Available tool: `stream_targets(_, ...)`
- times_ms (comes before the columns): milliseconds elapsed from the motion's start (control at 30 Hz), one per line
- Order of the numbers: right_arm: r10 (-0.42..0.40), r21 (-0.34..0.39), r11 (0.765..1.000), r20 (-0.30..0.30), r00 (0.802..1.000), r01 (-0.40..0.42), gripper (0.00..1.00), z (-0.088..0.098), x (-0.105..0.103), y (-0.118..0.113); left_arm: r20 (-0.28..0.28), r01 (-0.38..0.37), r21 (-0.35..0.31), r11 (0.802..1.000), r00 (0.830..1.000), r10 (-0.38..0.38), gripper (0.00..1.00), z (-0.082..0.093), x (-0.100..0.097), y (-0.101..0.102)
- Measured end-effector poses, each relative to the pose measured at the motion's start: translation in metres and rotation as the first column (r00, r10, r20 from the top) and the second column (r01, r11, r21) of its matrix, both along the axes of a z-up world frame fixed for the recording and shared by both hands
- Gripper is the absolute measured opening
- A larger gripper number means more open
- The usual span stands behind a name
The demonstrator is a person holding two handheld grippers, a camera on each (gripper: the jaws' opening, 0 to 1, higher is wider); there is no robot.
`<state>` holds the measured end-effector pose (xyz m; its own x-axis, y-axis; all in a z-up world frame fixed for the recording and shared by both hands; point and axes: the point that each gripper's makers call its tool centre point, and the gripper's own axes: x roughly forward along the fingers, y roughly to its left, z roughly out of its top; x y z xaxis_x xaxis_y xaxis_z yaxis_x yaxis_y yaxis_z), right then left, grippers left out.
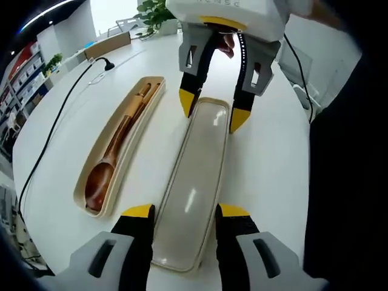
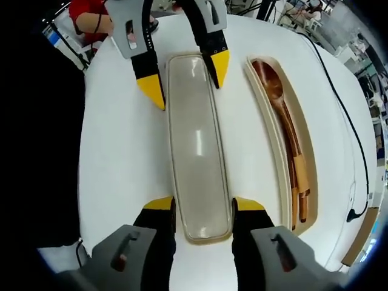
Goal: Arrange the utensils inside the cutlery case until each visible utensil rests in its matching compartment.
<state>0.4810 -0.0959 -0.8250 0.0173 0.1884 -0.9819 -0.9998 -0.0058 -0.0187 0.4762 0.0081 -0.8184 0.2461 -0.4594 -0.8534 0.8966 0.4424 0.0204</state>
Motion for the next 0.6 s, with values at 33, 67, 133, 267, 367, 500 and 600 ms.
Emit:
stream_targets(33, -0.002, 0.001, 1.0, -0.001, 1.0, 0.002, 0.34, 0.0, 0.0, 0.0, 0.002, -0.003, -0.006, 1.0, 1.0, 0.003, 0.41, 0.0, 0.0, 0.0)
stream_targets(67, -0.001, 0.004, 1.0, -0.001, 1.0, 0.001, 0.34, 0.0, 0.0, 0.0, 0.005, -0.009, -0.012, 1.0, 1.0, 0.009, 0.41, 0.0, 0.0, 0.001)
stream_targets(133, -0.004, 0.016, 1.0, -0.002, 1.0, 0.004, 0.33, 0.001, 0.0, -0.001, 0.017, -0.041, -0.026, 0.999, 0.999, 0.042, 0.42, 0.0, 0.0, 0.003)
stream_targets(267, -0.039, 0.055, 0.998, -0.009, 0.999, 0.039, 0.33, 0.001, -0.001, -0.001, 0.116, -0.094, -0.05, 0.994, 0.988, 0.099, 0.54, 0.005, 0.01, 0.012)
stream_targets(367, -0.039, 0.067, 0.997, -0.01, 0.999, 0.039, 0.33, 0.001, -0.002, -0.002, 0.119, -0.08, -0.029, 0.996, 0.989, 0.083, 0.66, 0.005, 0.006, 0.016)
stream_targets(500, -0.02, 0.076, 0.997, -0.017, 1.0, 0.022, 0.33, 0.001, -0.002, -0.001, 0.107, -0.046, -0.003, 0.999, 0.993, 0.047, 0.66, 0.005, -0.003, 0.02)
stream_targets(600, -0.011, 0.083, 0.996, -0.025, 1.0, 0.013, 0.33, 0.002, -0.002, -0.001, 0.107, -0.005, 0.019, 1.0, 0.994, 0.003, 0.67, 0.006, -0.011, 0.021)
